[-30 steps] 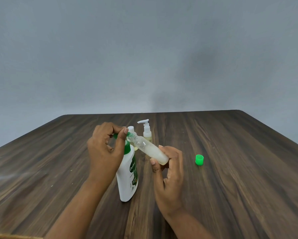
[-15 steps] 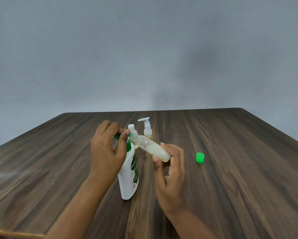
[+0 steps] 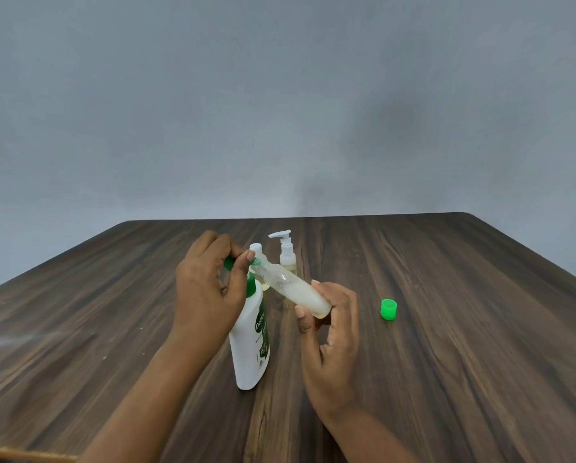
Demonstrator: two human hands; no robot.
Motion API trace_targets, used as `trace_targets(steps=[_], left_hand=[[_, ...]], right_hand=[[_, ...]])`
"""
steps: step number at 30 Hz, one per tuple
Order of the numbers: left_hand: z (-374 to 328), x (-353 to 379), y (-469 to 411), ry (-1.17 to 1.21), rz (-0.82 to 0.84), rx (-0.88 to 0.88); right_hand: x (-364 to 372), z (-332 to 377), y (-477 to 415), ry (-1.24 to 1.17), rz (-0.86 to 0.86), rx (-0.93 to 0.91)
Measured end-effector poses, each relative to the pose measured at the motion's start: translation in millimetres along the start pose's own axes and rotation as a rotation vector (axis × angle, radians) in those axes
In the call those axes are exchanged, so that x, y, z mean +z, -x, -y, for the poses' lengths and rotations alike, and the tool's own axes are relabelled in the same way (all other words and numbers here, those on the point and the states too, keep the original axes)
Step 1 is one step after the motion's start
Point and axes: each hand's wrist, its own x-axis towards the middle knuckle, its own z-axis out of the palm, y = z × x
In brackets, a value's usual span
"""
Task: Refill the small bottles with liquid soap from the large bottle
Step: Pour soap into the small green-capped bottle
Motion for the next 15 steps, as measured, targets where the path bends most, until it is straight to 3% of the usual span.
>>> trace_targets(steps=[15], left_hand=[[-4, -3, -7, 0.013, 0.009, -0.003]], right_hand=[[-1, 0, 0, 0.003, 0.009, -0.007]])
